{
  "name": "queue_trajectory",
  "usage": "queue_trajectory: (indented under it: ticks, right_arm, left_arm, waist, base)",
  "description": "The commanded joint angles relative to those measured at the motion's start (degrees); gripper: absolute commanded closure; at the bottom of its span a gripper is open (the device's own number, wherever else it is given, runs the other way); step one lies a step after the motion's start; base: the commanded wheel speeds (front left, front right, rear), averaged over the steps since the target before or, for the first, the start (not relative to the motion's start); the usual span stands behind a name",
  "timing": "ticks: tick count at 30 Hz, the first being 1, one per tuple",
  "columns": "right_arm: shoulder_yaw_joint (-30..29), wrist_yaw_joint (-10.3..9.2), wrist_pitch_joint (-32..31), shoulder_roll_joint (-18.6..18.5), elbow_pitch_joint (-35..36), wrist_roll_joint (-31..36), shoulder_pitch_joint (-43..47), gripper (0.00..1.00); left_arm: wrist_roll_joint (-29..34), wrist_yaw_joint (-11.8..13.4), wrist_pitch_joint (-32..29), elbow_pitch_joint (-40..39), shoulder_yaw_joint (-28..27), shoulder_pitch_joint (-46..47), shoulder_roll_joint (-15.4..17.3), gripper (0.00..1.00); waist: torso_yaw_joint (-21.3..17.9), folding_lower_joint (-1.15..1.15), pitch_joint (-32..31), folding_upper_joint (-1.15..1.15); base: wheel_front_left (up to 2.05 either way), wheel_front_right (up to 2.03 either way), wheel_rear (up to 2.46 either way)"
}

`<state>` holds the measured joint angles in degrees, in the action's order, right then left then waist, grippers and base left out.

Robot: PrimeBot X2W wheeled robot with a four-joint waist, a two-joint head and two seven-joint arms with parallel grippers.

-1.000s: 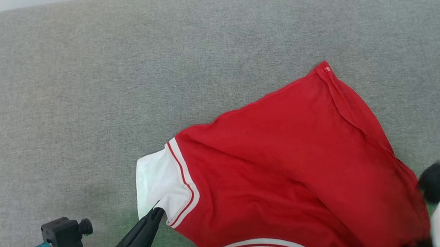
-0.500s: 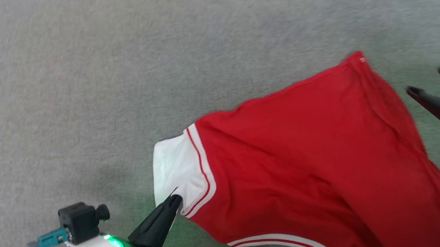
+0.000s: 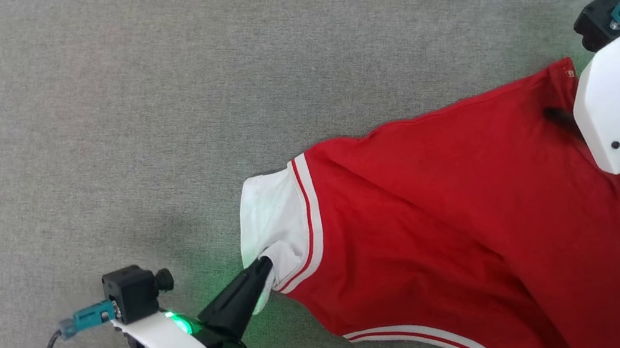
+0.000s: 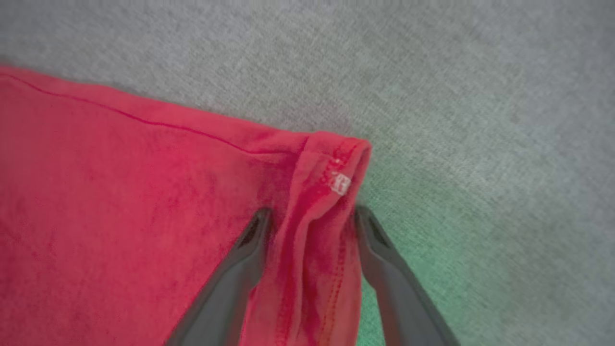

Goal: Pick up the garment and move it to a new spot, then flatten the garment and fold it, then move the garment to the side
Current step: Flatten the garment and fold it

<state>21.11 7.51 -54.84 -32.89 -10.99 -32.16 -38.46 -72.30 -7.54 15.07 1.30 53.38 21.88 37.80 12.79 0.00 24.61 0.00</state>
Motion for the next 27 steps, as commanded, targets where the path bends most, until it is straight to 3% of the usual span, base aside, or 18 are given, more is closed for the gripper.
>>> queue_trajectory:
  ticks: [1,6,13,18,19,27]
  right_arm:
    - [1.19,-0.04,0.17,0.54,-1.97,-0.48,1.22,1.0]
    - [-1.0,-0.1,5.78,1.31,-5.58,-0.75,-2.35,1.0]
    - [-8.97,-0.08,14.9,7.05,-13.62,6.24,-13.84,1.0]
    - [-17.09,-0.08,21.95,12.38,-19.6,11.84,-26.31,1.0]
    - [-17.09,-0.08,21.95,12.38,-19.6,11.84,-26.31,1.0]
    - [-24.52,-0.1,34.57,18.83,-28.18,21.42,-44.78,1.0]
  left_arm:
    - [-0.69,0.14,0.12,0.59,0.05,1.13,-0.05,1.0]
    - [0.3,0.14,0.13,5.04,1.42,6.79,0.76,1.0]
    - [-3.58,0.14,-1.55,10.75,-0.63,22.53,1.55,1.0]
    - [-8.81,0.13,-5.09,18.97,-5.58,38.73,0.71,1.0]
    - [-8.81,0.13,-5.09,18.97,-5.58,38.73,0.71,1.0]
    - [-12.74,0.14,-6.26,35.2,-14.25,63.85,-0.54,1.0]
  waist:
    - [-0.09,0.0,-0.23,0.0]
    - [-1.18,0.0,-1.64,0.0]
    - [-5.33,0.0,-0.72,0.0]
    - [-8.34,0.0,2.52,0.0]
    - [-8.34,0.0,2.52,0.0]
    - [-13.04,0.0,6.11,0.0]
  base:
    - [0.0,0.0,0.0]
    - [0.0,0.0,0.0]
    - [0.0,0.0,0.0]
    - [0.0,0.0,0.0]
    - [0.0,0.0,0.0]
    - [0.0,0.0,0.0]
